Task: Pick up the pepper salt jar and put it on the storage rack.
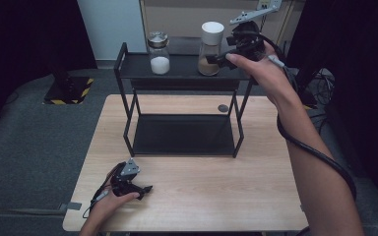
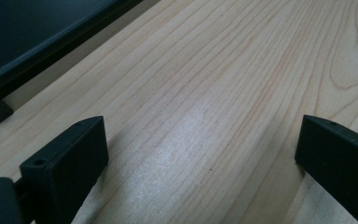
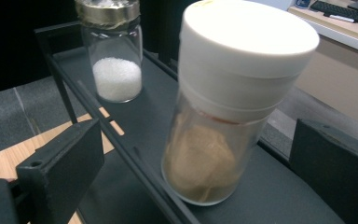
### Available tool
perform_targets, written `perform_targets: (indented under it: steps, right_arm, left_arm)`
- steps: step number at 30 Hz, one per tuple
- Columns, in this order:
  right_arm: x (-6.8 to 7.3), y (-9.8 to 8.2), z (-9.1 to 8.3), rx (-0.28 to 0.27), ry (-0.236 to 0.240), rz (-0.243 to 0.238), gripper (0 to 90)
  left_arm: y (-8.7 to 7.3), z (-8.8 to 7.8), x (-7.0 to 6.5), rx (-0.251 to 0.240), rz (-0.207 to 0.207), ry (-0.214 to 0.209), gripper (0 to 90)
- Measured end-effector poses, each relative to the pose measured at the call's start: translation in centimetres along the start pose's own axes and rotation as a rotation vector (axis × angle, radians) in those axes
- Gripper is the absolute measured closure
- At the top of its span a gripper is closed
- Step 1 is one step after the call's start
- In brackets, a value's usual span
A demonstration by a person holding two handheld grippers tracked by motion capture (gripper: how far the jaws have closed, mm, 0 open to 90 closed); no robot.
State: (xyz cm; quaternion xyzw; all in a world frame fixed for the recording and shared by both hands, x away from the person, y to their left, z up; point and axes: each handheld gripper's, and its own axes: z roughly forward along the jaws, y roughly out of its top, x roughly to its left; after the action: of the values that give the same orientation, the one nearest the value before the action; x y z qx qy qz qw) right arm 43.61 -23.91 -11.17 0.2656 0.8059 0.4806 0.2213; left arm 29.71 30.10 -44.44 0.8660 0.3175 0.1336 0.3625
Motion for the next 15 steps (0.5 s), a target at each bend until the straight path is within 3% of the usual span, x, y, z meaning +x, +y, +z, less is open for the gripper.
perform_targets:
  steps: [15]
  right_arm:
    - [1.9, -0.6, -1.4, 0.021, 0.003, -0.036, 3.5]
  left_arm:
    - [0.0, 0.0, 0.0, -0.001, 0.0, 0.001, 1.3]
